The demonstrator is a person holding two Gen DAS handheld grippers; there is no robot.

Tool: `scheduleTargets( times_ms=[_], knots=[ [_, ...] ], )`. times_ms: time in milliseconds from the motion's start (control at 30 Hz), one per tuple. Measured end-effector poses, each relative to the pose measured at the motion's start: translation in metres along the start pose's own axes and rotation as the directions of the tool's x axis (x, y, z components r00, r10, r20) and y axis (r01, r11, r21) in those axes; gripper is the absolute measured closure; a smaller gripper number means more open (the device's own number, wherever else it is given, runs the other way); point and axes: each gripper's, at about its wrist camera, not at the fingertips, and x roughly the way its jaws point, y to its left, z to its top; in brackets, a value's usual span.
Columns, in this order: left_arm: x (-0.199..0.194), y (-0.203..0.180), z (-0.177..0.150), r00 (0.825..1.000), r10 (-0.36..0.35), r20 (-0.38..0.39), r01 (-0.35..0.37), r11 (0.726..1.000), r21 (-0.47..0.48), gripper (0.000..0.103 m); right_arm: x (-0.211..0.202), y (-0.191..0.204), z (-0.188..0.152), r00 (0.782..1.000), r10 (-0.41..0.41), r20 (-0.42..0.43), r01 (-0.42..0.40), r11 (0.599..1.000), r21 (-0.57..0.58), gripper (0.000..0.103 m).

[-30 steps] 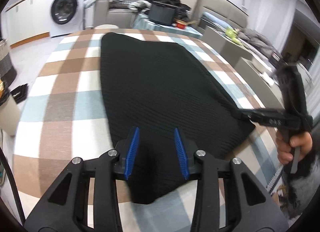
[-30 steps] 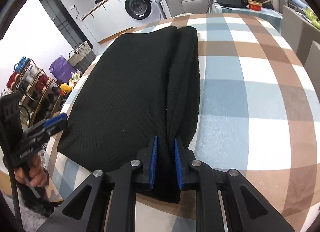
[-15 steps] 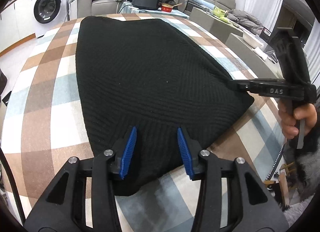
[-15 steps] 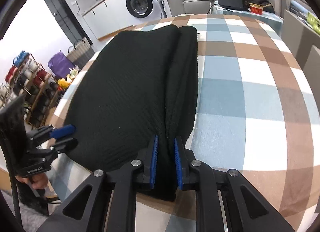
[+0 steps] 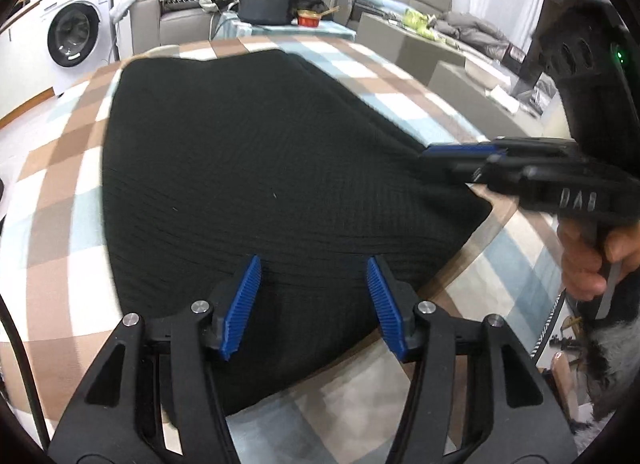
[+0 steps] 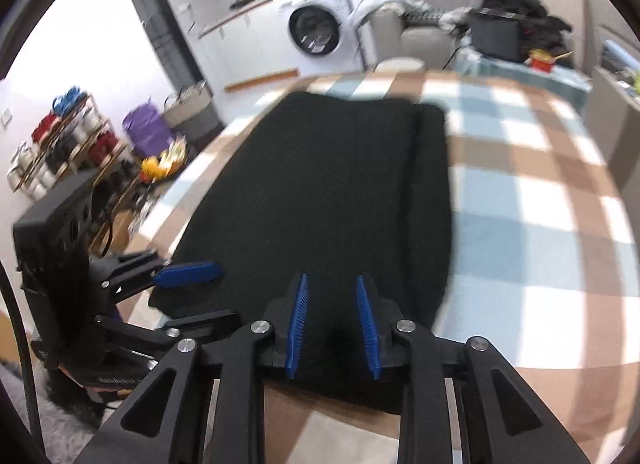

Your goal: Fold small clothes

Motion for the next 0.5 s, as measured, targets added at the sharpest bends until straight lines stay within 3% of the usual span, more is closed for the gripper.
scheduleTargets(
  times_ms=[67,233,333,400,500],
  knots=[
    [0.002,0.000,-0.004,1.000,0.000,0.009,0.000,1.000,0.008,0.048,0.019,0.002,-0.008,0.999,0.003,-0.040,-0.004,1.000,-0.021,0.077],
    [-0.003,0.009,-0.010,0.999,-0.036,0.009,0.036,0.999,-0.006,0.046,0.015,-0.006,-0.016,1.000,-0.022,-0.009,0.022,0.996,-0.087,0.077],
    [-0.007,0.012,-0.014,0.999,-0.037,0.010,0.037,0.999,-0.013,0.045,-0.001,-0.028,-0.022,1.000,-0.025,-0.002,0.025,0.999,-0.037,0.077],
    [-0.009,0.014,-0.017,0.999,-0.032,0.006,0.032,0.999,-0.020,0.044,-0.009,-0.044,-0.027,0.992,-0.125,-0.023,0.125,0.992,-0.003,0.064],
    [-0.014,0.017,-0.019,1.000,-0.027,0.000,0.027,0.999,-0.031,0.044,-0.020,-0.066,-0.031,0.998,-0.060,-0.004,0.060,0.989,0.133,0.064]
  ],
)
